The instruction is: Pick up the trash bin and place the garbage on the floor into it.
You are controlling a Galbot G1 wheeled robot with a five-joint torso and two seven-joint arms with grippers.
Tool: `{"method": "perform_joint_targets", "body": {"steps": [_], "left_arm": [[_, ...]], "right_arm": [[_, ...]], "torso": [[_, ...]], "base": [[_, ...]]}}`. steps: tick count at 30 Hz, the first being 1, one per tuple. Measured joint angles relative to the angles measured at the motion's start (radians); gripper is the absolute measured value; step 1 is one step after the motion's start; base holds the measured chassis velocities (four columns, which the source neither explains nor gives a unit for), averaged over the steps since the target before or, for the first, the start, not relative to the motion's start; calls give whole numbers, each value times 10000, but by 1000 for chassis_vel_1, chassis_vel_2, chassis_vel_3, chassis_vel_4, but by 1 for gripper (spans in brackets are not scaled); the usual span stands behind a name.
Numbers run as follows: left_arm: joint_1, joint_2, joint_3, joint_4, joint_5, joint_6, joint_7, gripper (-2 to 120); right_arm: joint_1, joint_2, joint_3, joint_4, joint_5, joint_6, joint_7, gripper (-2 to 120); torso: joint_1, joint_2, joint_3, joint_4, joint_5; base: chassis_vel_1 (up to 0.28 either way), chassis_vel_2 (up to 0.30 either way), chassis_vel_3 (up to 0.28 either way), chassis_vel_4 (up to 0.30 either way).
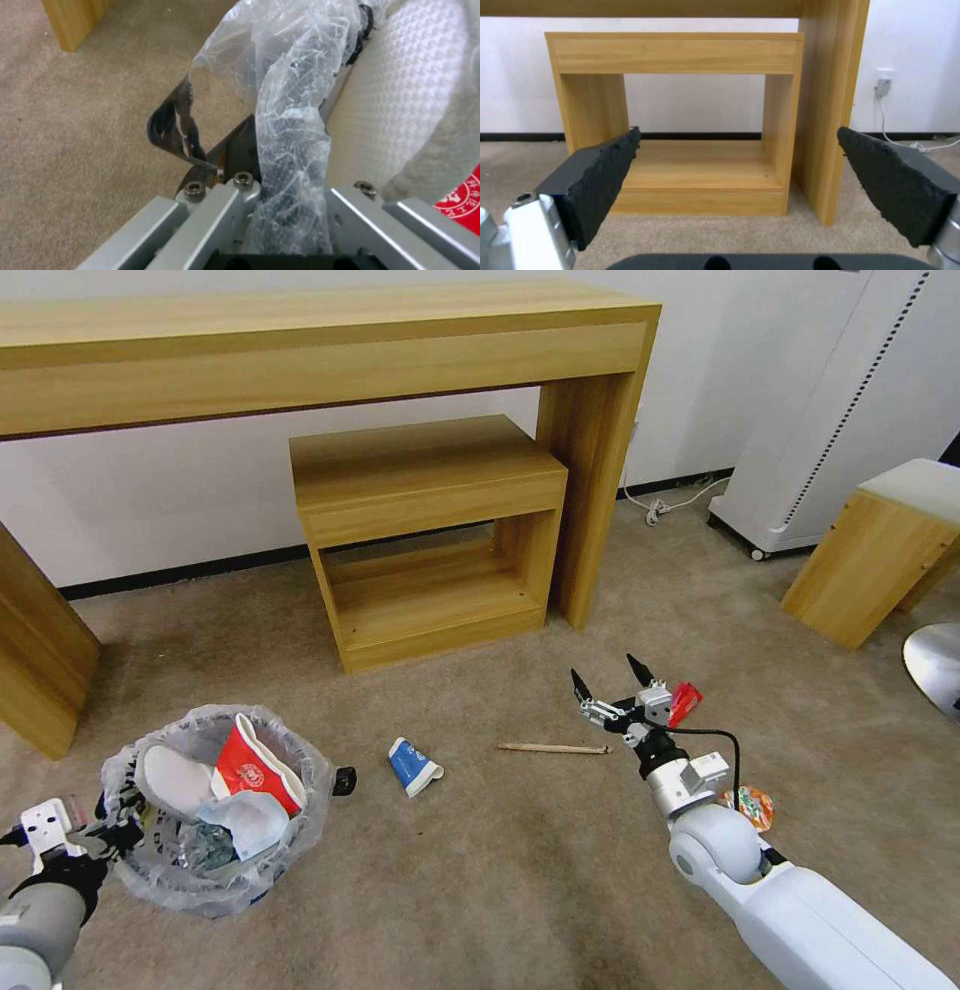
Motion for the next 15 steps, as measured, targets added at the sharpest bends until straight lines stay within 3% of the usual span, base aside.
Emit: {"method": "perform_joint_targets", "body": {"steps": [7,15], "left_arm": [[13,27,-37,-10,-38,-15,16,1],[-16,25,-1,-12,-52,-27,29,1]], "right_arm": [[6,14,-32,6,-21,-15,25,100],[-6,39,-39,-12,-80,10,35,100]], "torso": [[0,0,-1,1,1],[3,-1,1,-1,0]], "base": [[-30,42,28,-33],[-131,126,136,-146]]}}
